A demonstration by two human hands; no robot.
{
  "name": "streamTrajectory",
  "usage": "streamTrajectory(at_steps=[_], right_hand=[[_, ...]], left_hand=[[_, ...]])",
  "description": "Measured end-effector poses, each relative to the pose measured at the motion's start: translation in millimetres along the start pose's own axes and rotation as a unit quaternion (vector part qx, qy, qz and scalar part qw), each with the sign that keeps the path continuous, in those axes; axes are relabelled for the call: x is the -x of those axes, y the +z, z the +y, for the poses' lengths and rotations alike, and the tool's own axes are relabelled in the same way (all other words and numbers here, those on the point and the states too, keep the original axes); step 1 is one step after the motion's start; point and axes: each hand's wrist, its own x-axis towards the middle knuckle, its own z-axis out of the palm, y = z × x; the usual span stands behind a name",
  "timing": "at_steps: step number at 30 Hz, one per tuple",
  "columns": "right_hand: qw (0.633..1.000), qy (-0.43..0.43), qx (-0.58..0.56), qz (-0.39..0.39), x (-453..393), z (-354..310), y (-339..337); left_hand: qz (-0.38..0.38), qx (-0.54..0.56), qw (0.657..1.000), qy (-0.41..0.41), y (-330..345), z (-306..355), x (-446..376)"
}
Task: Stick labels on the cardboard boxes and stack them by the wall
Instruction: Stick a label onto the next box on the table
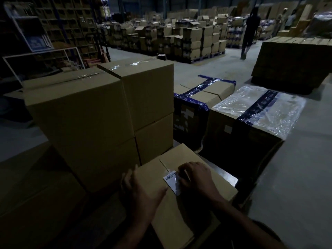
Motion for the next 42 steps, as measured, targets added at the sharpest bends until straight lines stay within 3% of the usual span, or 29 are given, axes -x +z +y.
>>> streamTrajectory(at_steps=[3, 6, 14, 21, 30, 42], right_hand=[[0.998, 0.01, -0.046, 0.042, 24, -15, 16], [0.995, 0.032, -0.081, 0.058, 30, -18, 18], [0.992, 0.065, -0.099, 0.035, 27, -15, 13], [0.991, 0.082, -0.109, 0.008, 27, -17, 4], [0.98, 0.106, -0.167, 0.034, 35, -17, 0], [0.98, 0.117, -0.154, 0.048, 44, -22, -4]], left_hand=[[-0.076, -0.065, 0.992, 0.073, 2, 0, -32], [-0.133, -0.128, 0.979, 0.087, 7, -5, -45], [-0.081, -0.127, 0.982, 0.11, 10, -14, -44], [-0.081, -0.124, 0.983, 0.104, 10, -13, -45], [-0.087, -0.131, 0.983, 0.097, 11, -15, -45], [-0.086, -0.136, 0.982, 0.098, 11, -16, -45]])
